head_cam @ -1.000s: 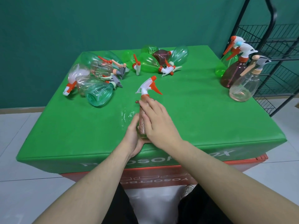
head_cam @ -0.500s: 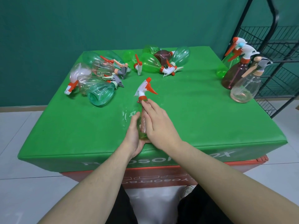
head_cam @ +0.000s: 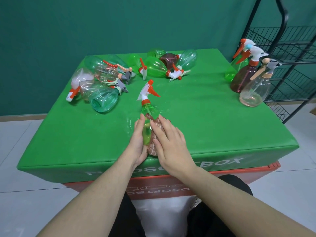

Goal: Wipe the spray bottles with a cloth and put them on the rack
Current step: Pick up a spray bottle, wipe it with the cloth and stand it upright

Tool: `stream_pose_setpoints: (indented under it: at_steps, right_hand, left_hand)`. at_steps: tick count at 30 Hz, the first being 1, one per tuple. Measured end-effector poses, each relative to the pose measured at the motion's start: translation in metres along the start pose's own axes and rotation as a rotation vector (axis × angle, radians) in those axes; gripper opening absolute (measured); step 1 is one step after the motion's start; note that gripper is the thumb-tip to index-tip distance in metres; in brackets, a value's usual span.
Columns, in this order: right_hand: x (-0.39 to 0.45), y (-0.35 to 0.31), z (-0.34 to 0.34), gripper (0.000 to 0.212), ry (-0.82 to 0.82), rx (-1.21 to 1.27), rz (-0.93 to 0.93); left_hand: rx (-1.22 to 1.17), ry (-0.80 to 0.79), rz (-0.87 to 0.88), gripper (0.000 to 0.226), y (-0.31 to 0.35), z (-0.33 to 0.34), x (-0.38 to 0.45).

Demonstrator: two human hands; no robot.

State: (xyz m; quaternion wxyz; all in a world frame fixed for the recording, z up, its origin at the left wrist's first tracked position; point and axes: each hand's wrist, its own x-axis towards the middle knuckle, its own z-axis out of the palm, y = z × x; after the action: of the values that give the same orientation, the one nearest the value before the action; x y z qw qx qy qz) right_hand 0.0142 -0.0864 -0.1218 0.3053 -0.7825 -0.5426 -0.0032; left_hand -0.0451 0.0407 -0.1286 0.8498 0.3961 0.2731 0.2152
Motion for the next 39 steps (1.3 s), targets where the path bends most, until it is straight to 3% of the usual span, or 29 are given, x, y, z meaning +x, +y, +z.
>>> stream_pose_setpoints:
  at_steps: [4,13,22,30,35,39]
  right_hand:
    - [0.004,-0.002,-0.004,0.053,0.018,0.031,0.013]
    - [0.052,-0.013,-0.022,0.048,-0.004,0.083,0.036]
    - [0.077,-0.016,-0.021,0.048,-0.075,0.23,0.21]
    - [0.048,-0.016,-0.011,0.055,-0.032,0.017,0.051]
    - [0.024,-0.015,-0.003,0.056,-0.03,-0.033,0.009]
    - [0.01,-0.013,0.002,0.055,-0.035,-0.047,-0.008]
  left_hand:
    - [0.089,-0.059,-0.017,0.082,0.005,0.007,-0.006]
    - [0.072,-0.079,-0.097,0.045,0.011,0.009,-0.009]
    - [0.056,-0.026,-0.117,0.051,0.012,0.006,-0.01]
    - [-0.03,-0.029,-0.074,0.056,0.008,0.007,-0.008]
    - [-0.023,-0.044,-0.065,0.07,0.008,0.009,-0.009]
    - [-0.005,-0.062,-0.073,0.068,0.009,0.007,-0.01]
